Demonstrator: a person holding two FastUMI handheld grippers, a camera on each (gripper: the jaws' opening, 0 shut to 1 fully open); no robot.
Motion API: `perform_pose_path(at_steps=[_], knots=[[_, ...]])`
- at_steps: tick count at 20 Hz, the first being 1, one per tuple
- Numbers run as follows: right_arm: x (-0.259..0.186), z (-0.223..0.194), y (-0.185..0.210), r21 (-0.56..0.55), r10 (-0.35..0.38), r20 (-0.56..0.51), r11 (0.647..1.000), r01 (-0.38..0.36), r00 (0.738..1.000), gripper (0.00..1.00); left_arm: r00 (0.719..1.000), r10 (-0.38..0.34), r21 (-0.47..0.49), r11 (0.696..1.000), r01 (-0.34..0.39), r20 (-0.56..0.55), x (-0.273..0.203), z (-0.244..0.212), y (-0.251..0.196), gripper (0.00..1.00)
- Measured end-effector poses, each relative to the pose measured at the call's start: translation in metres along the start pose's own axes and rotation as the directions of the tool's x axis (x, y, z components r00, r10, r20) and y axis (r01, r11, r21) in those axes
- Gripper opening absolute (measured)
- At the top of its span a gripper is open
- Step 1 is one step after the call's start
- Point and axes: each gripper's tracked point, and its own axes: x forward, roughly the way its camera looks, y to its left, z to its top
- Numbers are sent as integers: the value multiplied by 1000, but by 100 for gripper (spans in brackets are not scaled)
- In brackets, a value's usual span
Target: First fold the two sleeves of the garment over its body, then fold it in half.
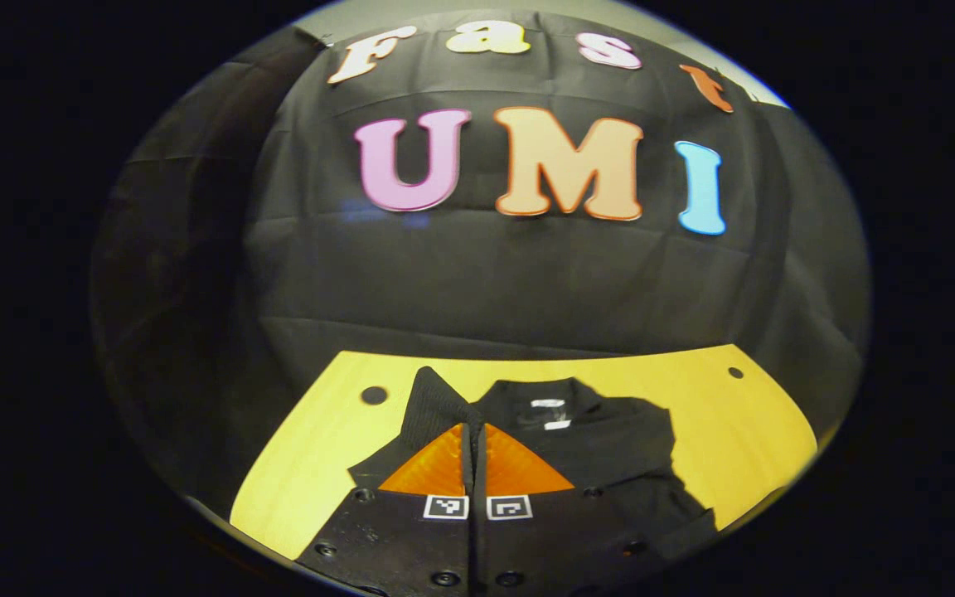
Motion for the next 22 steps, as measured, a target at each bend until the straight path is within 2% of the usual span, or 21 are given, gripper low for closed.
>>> perform_pose_path(at_steps=[1, 2, 6, 9, 10, 11, 12, 13, 14, 15, 16, 17, 20, 22], knots=[[-1, 1, -2, 7, -5, -4, 1000, 5, 1000, 94, 1000, -28, 4, 1000, 28, -3, 11, 2, -20, 0], [-4, 2, -4, 10, -9, 0, 1000, 9, 1000, 98, 999, -48, 17, 999, 48, -9, 23, 2, -38, 0], [-8, 3, -9, 21, -30, 6, 999, 30, 1000, 98, 990, -128, 43, 990, 131, -63, 57, -14, -106, 0], [-14, 0, -22, 52, -62, 6, 997, 62, 998, 98, 981, -174, 43, 983, 179, -88, 75, -27, -141, 0], [-18, -5, -30, 57, -78, 5, 995, 78, 997, 94, 978, -190, 41, 980, 194, -91, 81, -31, -154, 0], [-20, -10, -36, 65, -92, -6, 994, 93, 996, 98, 975, -204, 39, 977, 209, -92, 87, -34, -166, 0], [-23, -16, -37, 74, -102, -16, 992, 103, 995, 98, 972, -217, 41, 974, 221, -94, 94, -37, -177, 0], [-24, -18, -38, 86, -110, -21, 990, 111, 994, 94, 969, -227, 48, 971, 232, -99, 102, -40, -187, 0], [-23, -20, -38, 97, -114, -22, 989, 115, 993, 98, 968, -229, 59, 970, 236, -107, 108, -46, -196, 0], [-24, -23, -38, 106, -116, -25, 987, 119, 993, 98, 968, -223, 71, 970, 232, -116, 114, -52, -201, 0], [-24, -28, -38, 112, -120, -29, 986, 123, 992, 94, 968, -212, 82, 971, 224, -134, 121, -60, -207, 0], [-23, -31, -39, 113, -128, -37, 985, 131, 991, 98, 965, -210, 85, 971, 225, -157, 125, -69, -213, 0], [-24, -41, -37, 119, -132, -63, 983, 139, 989, 98, 954, -214, 97, 966, 238, -210, 130, -88, -226, 0], [-26, -45, -38, 119, -132, -66, 983, 139, 989, 98, 947, -246, 66, 962, 264, -208, 128, -87, -239, 2]])
